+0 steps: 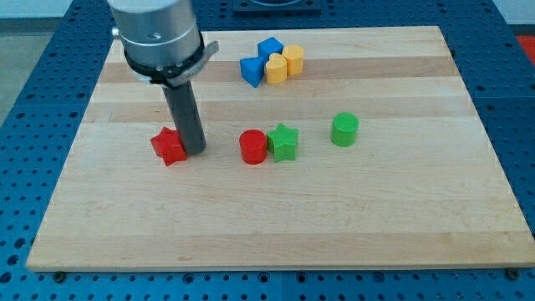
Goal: Move the red star towards the top side of the board
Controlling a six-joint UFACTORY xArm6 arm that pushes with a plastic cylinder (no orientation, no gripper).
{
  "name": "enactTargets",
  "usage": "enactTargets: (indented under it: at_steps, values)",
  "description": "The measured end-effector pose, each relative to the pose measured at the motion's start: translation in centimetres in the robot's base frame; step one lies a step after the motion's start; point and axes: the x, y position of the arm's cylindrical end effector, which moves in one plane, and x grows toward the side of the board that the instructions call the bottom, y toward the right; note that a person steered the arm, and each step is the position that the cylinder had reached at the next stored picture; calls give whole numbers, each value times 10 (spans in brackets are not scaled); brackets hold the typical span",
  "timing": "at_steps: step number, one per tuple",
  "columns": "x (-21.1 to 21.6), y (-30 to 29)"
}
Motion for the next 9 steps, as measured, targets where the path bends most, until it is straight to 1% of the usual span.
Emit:
enactTargets:
  at_steps: [1,2,3,4,5,6,7,8,9]
  values:
    - [-4,-13]
    - [1,-9]
    - [8,13]
    - [25,-18]
    - [18,-48]
    - [-12,-54]
    - [-20,-57]
    - [21,-57]
    - [76,-58]
